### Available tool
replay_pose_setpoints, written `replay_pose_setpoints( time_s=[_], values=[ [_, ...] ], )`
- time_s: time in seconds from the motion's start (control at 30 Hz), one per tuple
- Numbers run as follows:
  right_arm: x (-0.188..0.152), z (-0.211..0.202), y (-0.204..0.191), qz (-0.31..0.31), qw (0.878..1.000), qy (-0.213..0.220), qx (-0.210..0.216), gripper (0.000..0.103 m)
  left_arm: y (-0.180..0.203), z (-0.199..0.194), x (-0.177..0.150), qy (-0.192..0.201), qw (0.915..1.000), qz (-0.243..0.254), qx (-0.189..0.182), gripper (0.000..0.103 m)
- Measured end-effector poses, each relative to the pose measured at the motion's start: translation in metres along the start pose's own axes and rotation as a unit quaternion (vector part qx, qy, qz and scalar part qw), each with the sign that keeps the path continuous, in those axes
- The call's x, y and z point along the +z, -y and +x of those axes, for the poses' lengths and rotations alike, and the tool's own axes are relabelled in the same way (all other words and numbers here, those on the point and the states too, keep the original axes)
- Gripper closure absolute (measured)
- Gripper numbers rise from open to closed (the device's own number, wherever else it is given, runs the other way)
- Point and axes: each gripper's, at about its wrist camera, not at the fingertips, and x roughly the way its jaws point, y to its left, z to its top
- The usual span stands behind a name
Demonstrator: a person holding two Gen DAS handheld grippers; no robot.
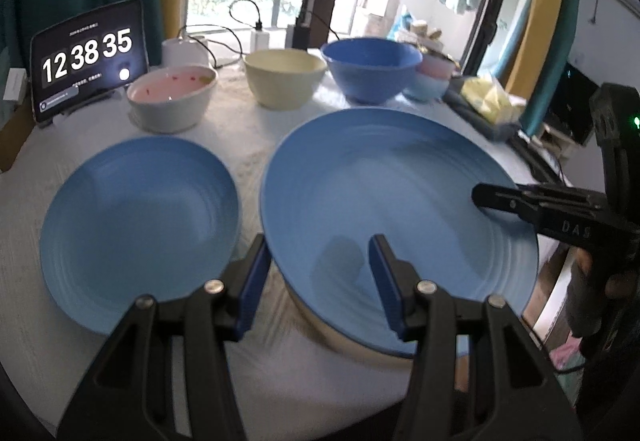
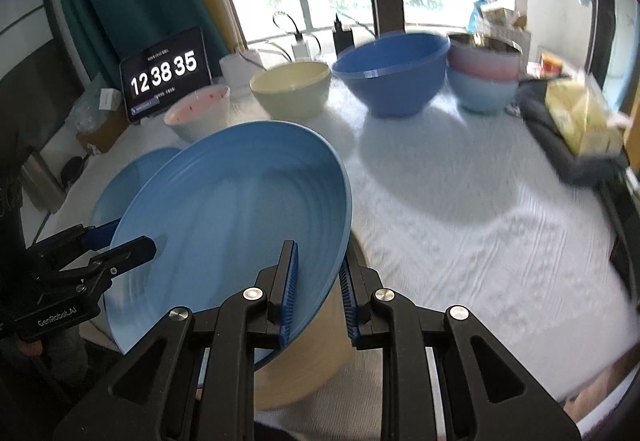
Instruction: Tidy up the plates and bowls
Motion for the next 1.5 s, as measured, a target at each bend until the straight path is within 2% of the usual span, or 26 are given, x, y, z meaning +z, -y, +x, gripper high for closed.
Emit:
replay_pose_setpoints(
  time_s=[0.2,0.5,0.63,0.73,0.83,0.87,0.93,0.97,1.13,1.23,1.27,1.3,1.37,1.4,1.43,1.5],
  values=[
    [-0.019,0.008,-0.002,0.0,1.0,-0.022,-0.018,0.081,0.008,0.013,-0.018,-0.036,0.9989,0.026,0.014,0.051],
    [-0.027,0.017,0.001,0.006,0.999,-0.024,-0.02,0.08,0.012,0.013,-0.023,-0.037,0.9979,0.048,0.022,0.05],
    [-0.026,0.017,0.001,0.007,1.0,-0.022,-0.016,0.08,0.002,0.008,-0.025,-0.031,0.9979,0.035,0.045,0.049],
    [-0.029,0.012,-0.002,-0.006,1.0,-0.011,-0.022,0.08,-0.009,0.005,-0.026,-0.025,0.9986,0.018,0.043,0.036],
    [-0.031,0.005,-0.004,-0.012,0.999,0.008,-0.038,0.079,-0.017,0.007,-0.027,-0.027,0.999,0.0,0.034,0.031],
    [-0.03,0.004,-0.004,-0.014,0.999,0.013,-0.045,0.076,-0.018,0.009,-0.027,-0.029,0.999,-0.004,0.033,0.029],
    [-0.03,0.001,-0.003,-0.019,0.997,0.026,-0.07,0.063,-0.02,0.011,-0.027,-0.03,0.9991,-0.012,0.027,0.027],
    [-0.031,0.002,-0.001,-0.018,0.997,0.025,-0.076,0.063,-0.02,0.012,-0.027,-0.031,0.9991,-0.015,0.026,0.027],
    [-0.037,0.026,0.019,0.042,0.999,-0.012,-0.026,0.063,-0.022,0.02,-0.031,-0.044,0.9986,-0.03,-0.004,0.026],
    [-0.036,0.031,0.025,0.079,0.997,-0.001,-0.002,0.063,-0.02,0.024,-0.032,-0.039,0.9989,-0.026,-0.009,0.025],
    [-0.034,0.033,0.023,0.08,0.997,0.002,-0.004,0.065,-0.019,0.025,-0.032,-0.035,0.9991,-0.023,-0.009,0.025],
    [-0.033,0.035,0.019,0.072,0.997,0.007,-0.001,0.073,-0.018,0.027,-0.033,-0.03,0.9993,-0.02,-0.009,0.025],
    [-0.03,0.038,0.011,0.061,0.998,0.013,-0.015,0.073,-0.014,0.03,-0.032,-0.026,0.9996,-0.012,-0.009,0.026],
    [-0.028,0.04,0.009,0.061,0.998,0.014,-0.014,0.073,-0.012,0.032,-0.03,-0.027,0.9994,-0.009,-0.02,0.027],
    [-0.027,0.042,0.008,0.061,0.998,0.017,-0.014,0.074,-0.011,0.032,-0.028,-0.026,0.9994,-0.005,-0.024,0.036],
    [-0.025,0.045,0.006,0.056,0.998,0.022,-0.014,0.074,-0.011,0.036,-0.023,-0.027,0.9991,-0.01,-0.03,0.038]
  ],
)
